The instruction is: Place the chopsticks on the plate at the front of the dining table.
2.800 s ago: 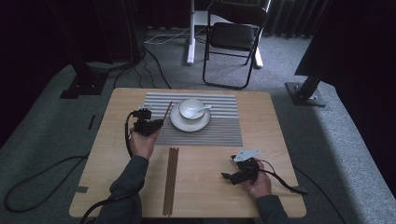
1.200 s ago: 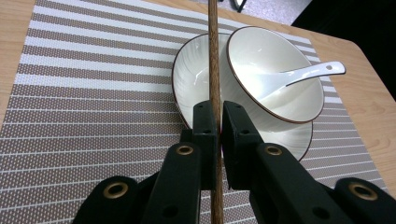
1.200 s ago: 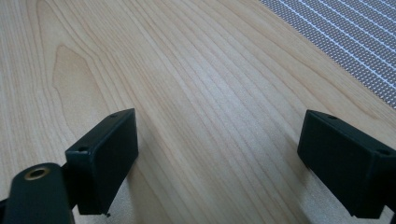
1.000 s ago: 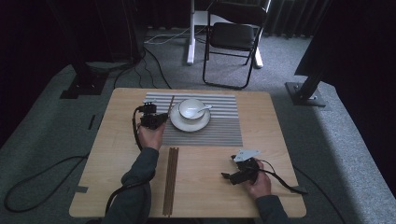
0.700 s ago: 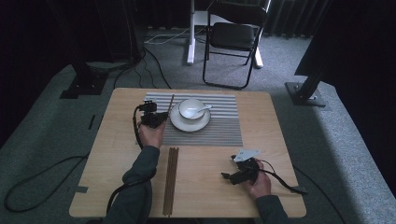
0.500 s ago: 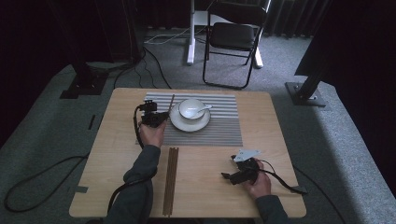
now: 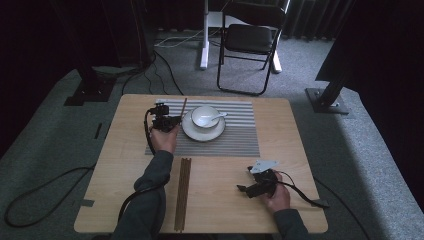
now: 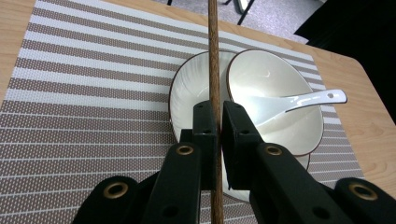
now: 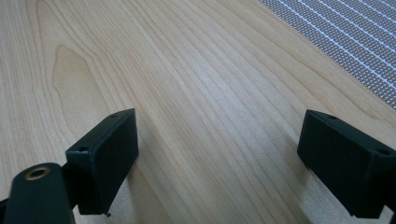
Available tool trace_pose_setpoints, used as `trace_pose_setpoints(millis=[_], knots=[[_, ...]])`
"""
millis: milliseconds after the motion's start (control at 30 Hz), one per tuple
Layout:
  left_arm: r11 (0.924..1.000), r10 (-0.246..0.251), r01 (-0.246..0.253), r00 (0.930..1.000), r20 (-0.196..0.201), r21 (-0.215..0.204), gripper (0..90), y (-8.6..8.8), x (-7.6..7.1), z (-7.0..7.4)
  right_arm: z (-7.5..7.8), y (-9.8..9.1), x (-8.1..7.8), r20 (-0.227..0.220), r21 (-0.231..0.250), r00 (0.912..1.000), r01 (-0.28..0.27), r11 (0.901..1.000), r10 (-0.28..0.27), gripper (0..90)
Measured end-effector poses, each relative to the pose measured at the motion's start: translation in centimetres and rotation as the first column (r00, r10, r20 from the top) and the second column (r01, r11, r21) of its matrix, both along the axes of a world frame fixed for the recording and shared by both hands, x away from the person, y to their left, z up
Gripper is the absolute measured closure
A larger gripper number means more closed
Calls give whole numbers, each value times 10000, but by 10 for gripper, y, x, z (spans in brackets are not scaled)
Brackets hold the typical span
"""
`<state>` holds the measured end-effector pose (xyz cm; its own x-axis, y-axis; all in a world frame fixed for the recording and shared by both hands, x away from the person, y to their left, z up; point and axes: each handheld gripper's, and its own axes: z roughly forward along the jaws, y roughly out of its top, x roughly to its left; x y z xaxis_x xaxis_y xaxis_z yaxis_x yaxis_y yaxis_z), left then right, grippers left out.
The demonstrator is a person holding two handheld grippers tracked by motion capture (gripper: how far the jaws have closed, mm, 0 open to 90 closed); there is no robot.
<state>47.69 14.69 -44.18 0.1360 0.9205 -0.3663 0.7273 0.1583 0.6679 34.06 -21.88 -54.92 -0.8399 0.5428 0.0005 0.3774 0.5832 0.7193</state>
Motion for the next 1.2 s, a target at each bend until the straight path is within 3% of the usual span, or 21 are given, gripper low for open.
trace_pose_setpoints(millis=[867,1200], knots=[[9987,242,-251,9995,-186,-454,850,-10,21,-2,0,0,0,-3,11,10000,13,10000,-13,118],[9990,249,-259,9993,-279,-362,850,-16,27,-4,0,0,0,-4,13,10000,18,10000,-18,118]])
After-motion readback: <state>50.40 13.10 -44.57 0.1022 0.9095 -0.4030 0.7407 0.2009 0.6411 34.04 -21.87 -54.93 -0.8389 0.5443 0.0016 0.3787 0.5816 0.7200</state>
